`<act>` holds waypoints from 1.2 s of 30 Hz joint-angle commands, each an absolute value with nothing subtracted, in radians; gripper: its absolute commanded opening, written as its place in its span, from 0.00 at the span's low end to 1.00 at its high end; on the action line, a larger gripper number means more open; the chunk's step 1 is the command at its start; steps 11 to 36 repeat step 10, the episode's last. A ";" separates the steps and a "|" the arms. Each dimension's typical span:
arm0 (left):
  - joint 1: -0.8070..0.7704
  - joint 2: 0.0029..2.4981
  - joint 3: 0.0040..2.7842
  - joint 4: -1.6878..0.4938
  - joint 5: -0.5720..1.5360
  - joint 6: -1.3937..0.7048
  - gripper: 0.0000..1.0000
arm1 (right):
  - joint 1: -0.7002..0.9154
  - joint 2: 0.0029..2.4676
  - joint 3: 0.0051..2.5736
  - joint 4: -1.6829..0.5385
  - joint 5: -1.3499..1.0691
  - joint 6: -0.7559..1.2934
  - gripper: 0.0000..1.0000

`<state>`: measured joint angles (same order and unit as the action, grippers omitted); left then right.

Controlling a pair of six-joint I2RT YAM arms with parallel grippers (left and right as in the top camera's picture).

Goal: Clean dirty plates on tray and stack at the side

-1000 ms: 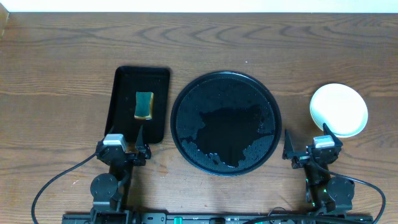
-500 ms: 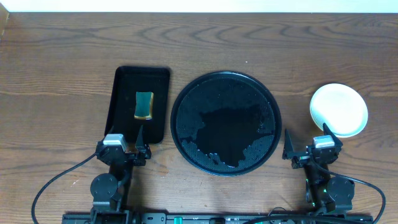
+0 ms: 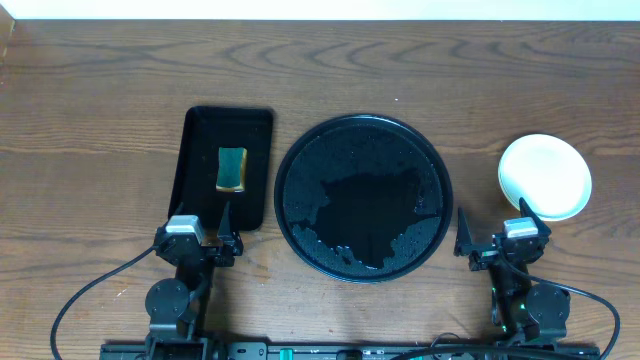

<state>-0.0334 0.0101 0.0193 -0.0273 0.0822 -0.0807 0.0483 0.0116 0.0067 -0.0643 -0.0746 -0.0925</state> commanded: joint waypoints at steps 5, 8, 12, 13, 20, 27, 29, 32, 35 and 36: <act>-0.030 0.004 0.004 -0.063 0.086 -0.072 0.81 | 0.053 0.005 0.006 -0.069 -0.079 -0.106 0.99; -0.030 0.004 0.004 -0.063 0.086 -0.072 0.81 | 0.053 0.005 0.006 -0.068 -0.079 -0.106 0.99; -0.030 0.004 0.004 -0.063 0.086 -0.072 0.81 | 0.053 0.005 0.006 -0.069 -0.079 -0.106 0.99; -0.030 0.004 0.004 -0.063 0.086 -0.072 0.81 | 0.053 0.005 0.006 -0.069 -0.079 -0.106 0.99; -0.030 0.004 0.004 -0.063 0.086 -0.072 0.81 | 0.053 0.005 0.006 -0.069 -0.079 -0.106 0.99; -0.030 0.004 0.004 -0.063 0.086 -0.072 0.81 | 0.053 0.005 0.006 -0.069 -0.079 -0.106 0.99; -0.030 0.004 0.004 -0.063 0.086 -0.072 0.81 | 0.053 0.005 0.006 -0.069 -0.079 -0.106 0.99; -0.030 0.004 0.004 -0.063 0.086 -0.072 0.81 | 0.053 0.005 0.006 -0.069 -0.079 -0.106 0.99; -0.030 0.004 0.004 -0.063 0.086 -0.072 0.81 | 0.053 0.005 0.006 -0.069 -0.079 -0.106 0.99; -0.030 0.004 0.004 -0.063 0.086 -0.072 0.81 | 0.053 0.005 0.006 -0.069 -0.079 -0.106 0.99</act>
